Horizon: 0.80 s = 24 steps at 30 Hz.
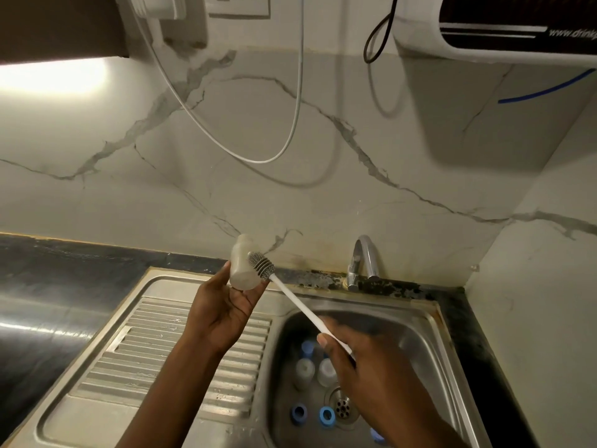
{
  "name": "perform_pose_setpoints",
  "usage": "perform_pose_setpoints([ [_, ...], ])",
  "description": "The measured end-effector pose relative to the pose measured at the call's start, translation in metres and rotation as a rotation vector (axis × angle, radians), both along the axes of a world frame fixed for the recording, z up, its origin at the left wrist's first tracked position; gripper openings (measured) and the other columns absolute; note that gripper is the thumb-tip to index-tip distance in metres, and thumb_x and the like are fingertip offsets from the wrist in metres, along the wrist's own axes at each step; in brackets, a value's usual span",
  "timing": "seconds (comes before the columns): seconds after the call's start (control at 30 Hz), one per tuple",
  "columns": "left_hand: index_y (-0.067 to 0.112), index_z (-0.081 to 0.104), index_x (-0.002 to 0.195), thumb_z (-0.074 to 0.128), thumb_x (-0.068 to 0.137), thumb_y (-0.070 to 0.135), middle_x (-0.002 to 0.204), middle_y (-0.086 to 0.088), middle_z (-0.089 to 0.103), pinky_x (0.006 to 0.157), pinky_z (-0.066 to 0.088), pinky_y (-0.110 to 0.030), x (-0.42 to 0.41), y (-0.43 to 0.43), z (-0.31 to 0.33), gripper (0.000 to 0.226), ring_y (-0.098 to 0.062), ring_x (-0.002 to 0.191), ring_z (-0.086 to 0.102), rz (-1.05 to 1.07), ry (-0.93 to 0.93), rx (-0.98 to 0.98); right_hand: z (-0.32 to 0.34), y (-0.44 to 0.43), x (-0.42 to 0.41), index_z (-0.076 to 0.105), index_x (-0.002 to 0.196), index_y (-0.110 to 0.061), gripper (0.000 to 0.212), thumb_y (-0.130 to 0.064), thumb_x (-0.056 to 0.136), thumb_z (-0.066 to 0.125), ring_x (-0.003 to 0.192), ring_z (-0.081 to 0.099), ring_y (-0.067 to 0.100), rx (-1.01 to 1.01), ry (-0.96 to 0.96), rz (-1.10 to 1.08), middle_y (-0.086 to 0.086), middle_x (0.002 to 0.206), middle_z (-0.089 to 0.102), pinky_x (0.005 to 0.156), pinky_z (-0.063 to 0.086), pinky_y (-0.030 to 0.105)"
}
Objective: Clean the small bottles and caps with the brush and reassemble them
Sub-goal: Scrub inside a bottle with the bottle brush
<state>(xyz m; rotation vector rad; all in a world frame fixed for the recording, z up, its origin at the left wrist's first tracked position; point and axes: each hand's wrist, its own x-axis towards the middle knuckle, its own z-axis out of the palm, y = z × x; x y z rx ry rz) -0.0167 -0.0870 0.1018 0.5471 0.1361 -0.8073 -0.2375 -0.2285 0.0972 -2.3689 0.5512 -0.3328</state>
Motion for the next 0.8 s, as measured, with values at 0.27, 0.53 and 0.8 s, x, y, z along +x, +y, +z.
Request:
perform_pose_setpoints([
  [0.27,0.010,0.058,0.145,0.075,0.091,0.031,0.119,-0.022,0.071,0.082,0.065,-0.039,-0.001,0.004,-0.008,0.060,-0.029,0.095,0.074,-0.099,-0.129,0.268,0.013,-0.013,0.009,0.058,0.140,-0.039,0.039,-0.051,0.104,0.047,0.085,0.059,-0.019,-0.028,-0.005,-0.014,-0.017,0.071,0.059,0.063,0.047,0.010],
  [0.53,0.010,0.046,0.154,0.089,0.081,0.016,0.146,-0.032,0.056,0.110,0.048,-0.048,-0.001,0.013,-0.007,0.085,-0.038,0.139,0.055,-0.151,-0.123,0.135,0.010,-0.014,0.025,0.061,0.139,-0.038,0.043,-0.056,0.103,0.048,0.072,0.067,-0.003,0.028,-0.009,-0.041,-0.011,0.083,0.070,0.058,0.050,0.014],
  [0.8,-0.005,0.056,0.141,0.069,0.094,0.017,0.136,-0.029,0.063,0.096,0.056,-0.060,0.000,0.009,-0.010,0.054,-0.047,0.122,0.064,-0.138,-0.074,0.192,0.018,-0.006,0.029,0.047,0.151,-0.043,0.048,-0.056,0.105,0.043,0.071,0.066,0.001,-0.064,0.024,-0.029,-0.013,0.095,0.072,0.063,0.055,0.016],
])
